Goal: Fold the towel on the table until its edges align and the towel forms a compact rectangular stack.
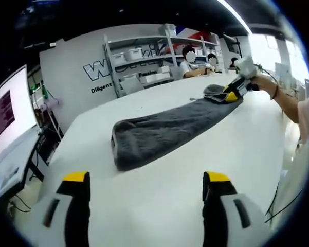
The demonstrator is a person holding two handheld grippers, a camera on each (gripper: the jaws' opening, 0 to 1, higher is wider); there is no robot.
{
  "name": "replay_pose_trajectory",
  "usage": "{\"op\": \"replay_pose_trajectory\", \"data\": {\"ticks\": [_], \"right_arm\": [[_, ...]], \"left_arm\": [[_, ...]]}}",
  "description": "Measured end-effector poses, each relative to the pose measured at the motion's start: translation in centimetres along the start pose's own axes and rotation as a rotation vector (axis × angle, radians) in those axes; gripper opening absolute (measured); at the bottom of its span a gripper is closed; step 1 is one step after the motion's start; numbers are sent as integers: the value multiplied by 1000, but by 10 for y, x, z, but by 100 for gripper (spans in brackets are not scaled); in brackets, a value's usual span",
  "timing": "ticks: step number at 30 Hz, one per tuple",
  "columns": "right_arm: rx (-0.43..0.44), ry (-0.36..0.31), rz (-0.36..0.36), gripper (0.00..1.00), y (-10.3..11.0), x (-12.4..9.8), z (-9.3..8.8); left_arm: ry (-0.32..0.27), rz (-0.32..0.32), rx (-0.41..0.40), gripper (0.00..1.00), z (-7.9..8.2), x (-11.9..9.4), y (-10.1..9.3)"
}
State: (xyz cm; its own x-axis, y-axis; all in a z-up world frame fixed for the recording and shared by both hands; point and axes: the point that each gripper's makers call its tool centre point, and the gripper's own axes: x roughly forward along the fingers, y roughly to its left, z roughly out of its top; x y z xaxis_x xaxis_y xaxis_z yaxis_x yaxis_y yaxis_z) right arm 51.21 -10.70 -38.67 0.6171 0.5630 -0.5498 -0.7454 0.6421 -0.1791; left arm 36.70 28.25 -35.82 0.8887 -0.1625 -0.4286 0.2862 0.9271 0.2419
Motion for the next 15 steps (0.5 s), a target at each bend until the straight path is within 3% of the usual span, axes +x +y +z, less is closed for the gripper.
{"op": "replay_pose_trajectory", "data": {"ticks": [5, 15], "right_arm": [[2, 0, 3, 8, -1, 0, 0], [-66, -45, 26, 6, 16, -4, 35]], "left_arm": [[-2, 0, -5, 95, -1, -2, 0], [-8, -5, -11, 97, -2, -5, 0]]}}
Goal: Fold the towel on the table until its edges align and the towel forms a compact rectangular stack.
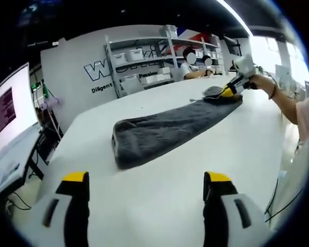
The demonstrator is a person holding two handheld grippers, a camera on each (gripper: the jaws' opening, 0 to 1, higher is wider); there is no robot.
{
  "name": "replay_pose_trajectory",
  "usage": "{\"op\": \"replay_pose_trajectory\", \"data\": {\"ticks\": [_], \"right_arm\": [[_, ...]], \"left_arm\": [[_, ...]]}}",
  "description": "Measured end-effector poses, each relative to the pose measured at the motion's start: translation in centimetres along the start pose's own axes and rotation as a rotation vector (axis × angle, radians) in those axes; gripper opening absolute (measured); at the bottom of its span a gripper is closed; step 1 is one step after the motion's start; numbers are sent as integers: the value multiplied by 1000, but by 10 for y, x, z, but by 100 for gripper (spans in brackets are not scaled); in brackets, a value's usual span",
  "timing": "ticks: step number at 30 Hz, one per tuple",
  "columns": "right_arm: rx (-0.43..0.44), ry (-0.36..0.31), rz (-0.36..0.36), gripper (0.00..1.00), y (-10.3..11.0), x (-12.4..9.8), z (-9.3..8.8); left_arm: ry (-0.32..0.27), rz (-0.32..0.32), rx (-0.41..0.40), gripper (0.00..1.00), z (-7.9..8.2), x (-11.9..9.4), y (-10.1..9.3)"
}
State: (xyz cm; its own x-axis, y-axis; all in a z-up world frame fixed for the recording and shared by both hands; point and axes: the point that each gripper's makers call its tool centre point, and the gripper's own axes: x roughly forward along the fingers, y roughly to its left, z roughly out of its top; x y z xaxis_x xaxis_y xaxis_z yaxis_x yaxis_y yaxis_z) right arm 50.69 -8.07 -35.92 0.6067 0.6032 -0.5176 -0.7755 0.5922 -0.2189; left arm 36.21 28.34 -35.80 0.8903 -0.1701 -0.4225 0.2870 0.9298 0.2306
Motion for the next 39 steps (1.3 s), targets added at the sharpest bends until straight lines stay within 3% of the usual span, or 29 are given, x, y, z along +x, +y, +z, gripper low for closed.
{"op": "replay_pose_trajectory", "data": {"ticks": [13, 21, 31, 39], "right_arm": [[-22, -44, 63, 5, 30, 25, 44], [-41, -77, 125, 5, 59, 50, 82], [-90, -53, 160, 5, 84, 84, 114], [-132, -95, 217, 5, 121, 110, 163]], "left_arm": [[-23, 9, -13, 97, 1, -8, 3], [-27, 19, -24, 97, -4, -14, 8], [-11, 31, -23, 97, -13, -21, 16], [-18, 24, -31, 98, -13, -24, 16]]}}
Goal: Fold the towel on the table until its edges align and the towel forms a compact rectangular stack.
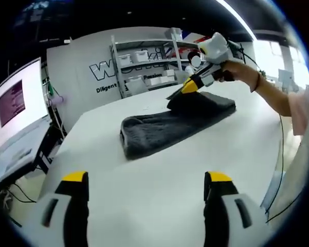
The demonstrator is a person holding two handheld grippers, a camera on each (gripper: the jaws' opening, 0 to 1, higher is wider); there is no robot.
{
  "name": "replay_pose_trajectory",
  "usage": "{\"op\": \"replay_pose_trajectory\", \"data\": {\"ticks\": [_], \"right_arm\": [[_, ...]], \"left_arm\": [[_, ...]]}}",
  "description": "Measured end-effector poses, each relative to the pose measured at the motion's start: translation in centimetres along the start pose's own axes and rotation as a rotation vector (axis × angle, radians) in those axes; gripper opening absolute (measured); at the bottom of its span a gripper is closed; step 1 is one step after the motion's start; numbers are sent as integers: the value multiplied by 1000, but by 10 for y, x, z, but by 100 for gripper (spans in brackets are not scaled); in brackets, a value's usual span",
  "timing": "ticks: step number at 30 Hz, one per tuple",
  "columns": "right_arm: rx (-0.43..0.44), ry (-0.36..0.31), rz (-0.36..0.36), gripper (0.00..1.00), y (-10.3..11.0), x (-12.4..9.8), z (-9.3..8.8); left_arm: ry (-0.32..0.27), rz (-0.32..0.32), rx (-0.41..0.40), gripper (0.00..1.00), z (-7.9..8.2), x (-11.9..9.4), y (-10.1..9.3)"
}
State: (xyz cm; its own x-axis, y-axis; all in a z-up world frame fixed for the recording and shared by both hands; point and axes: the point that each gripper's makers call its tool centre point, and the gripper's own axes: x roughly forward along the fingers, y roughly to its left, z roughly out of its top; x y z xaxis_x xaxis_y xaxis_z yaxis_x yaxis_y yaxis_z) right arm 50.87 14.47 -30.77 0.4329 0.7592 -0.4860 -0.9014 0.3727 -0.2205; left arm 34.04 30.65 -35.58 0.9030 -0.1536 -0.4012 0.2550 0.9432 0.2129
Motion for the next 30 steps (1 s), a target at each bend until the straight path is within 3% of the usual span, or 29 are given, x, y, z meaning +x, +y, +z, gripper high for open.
{"op": "replay_pose_trajectory", "data": {"ticks": [8, 21, 25, 30], "right_arm": [[-34, -23, 24, 5, 17, 32, 37], [-49, -94, 54, 5, 50, 56, 83], [-62, -84, 81, 5, 66, 72, 84], [-47, -33, 136, 5, 87, 95, 63]], "left_arm": [[-18, 0, -1, 98, 7, -5, 1], [9, 27, -15, 98, -7, -11, 12], [15, 28, -17, 98, -8, -9, 13], [9, 16, -14, 98, -5, -7, 9]]}}
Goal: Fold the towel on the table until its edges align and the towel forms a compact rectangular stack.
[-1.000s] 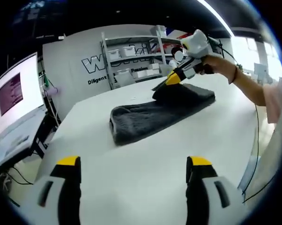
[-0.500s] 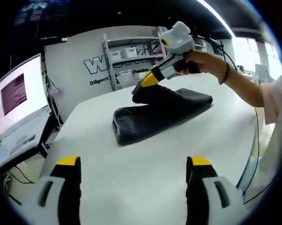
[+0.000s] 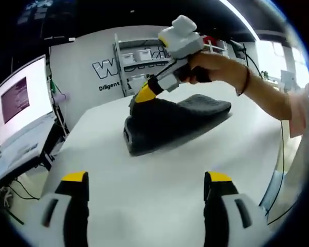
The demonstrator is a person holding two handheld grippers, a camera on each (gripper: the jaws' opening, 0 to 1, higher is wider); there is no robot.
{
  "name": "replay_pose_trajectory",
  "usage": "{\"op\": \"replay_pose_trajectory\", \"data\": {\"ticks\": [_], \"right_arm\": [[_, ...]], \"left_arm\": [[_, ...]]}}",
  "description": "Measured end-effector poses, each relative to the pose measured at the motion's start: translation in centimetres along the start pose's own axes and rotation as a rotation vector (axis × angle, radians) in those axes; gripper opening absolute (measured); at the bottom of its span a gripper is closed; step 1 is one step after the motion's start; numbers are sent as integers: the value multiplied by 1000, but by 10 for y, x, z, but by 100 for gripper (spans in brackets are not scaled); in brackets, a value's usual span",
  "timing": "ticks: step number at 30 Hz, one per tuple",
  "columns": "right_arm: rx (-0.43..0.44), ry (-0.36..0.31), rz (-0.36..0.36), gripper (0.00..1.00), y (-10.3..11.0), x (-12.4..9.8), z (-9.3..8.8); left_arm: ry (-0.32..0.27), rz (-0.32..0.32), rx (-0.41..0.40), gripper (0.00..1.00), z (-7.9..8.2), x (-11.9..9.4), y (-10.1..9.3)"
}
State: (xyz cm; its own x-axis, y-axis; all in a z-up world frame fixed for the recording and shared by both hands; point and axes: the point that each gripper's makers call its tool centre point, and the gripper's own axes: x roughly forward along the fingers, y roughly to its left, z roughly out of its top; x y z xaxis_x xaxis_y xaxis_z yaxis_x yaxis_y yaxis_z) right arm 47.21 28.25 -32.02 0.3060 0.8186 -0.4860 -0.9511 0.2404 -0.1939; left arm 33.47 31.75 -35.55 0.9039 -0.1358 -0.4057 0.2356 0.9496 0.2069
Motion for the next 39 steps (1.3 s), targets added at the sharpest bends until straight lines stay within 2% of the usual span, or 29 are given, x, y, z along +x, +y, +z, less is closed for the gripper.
{"op": "replay_pose_trajectory", "data": {"ticks": [2, 5, 10, 12, 16, 19, 22, 27, 35, 39], "right_arm": [[-5, 31, 12, 5, 6, 10, -12], [26, 50, 36, 5, 14, 22, -25], [17, 85, 68, 7, 29, 37, -45], [36, 76, 72, 13, 28, 37, -48], [66, 55, 69, 34, 25, 28, -44], [62, 7, 31, 45, 14, 9, -29], [61, -36, 12, 52, 4, -14, -16], [39, -57, -18, 58, -11, -55, -11], [19, 18, -35, 81, -22, -123, -41], [4, 36, -83, 88, -32, -166, -61]], "left_arm": [[-3, 1, 1, 98, 1, 0, 0], [-6, 8, -2, 98, 2, 0, 1], [-2, 5, -4, 98, 0, 2, -1], [3, 0, -1, 98, -1, 3, -3], [4, 1, -2, 98, 0, 4, -4], [3, 2, -1, 98, 1, 5, -4], [-1, -1, -2, 98, 3, 6, -5], [-4, -12, 6, 98, 7, 11, -11], [-34, -32, 15, 98, 22, 15, -21], [-49, -51, 25, 98, 30, 21, -28]]}}
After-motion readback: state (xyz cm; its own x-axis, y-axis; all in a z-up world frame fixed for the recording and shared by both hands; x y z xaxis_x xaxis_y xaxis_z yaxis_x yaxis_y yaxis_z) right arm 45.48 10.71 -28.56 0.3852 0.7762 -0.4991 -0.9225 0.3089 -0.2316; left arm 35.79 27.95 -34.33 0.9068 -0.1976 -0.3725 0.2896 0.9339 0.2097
